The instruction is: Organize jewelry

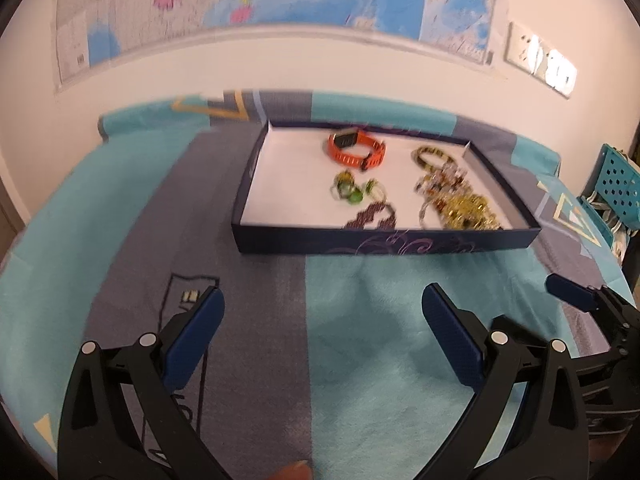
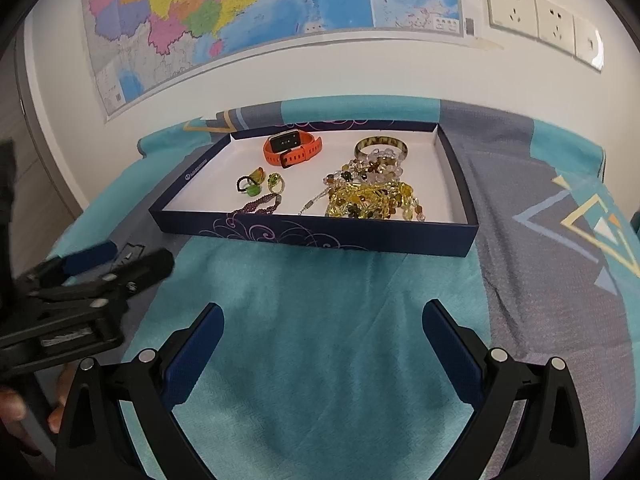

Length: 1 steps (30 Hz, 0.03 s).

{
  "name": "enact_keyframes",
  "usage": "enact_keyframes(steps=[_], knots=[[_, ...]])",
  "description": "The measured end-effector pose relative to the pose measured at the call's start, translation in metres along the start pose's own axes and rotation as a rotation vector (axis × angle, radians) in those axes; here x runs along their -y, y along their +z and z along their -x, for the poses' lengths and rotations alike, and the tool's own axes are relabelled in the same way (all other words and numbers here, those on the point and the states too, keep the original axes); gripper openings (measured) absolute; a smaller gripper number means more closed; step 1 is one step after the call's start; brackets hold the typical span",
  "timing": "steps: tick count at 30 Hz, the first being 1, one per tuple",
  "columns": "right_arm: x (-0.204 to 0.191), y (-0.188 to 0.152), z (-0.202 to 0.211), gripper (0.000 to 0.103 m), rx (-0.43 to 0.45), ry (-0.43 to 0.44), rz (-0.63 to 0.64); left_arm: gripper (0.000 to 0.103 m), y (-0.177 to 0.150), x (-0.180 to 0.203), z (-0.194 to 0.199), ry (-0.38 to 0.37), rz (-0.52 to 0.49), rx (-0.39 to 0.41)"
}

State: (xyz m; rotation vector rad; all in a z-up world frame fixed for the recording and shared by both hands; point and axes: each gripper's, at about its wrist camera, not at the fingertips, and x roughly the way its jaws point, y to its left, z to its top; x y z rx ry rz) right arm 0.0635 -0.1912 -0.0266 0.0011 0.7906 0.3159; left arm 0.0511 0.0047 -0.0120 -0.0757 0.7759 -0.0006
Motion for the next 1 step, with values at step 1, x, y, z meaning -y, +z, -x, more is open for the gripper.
enact_keyframes(steps=[1], knots=[[0.0024, 0.0004, -0.0004, 0.096, -0.005, -0.004, -0.007, 0.098, -0.0003, -0.0033, -0.0062, 0.027, 0.003, -0.019]])
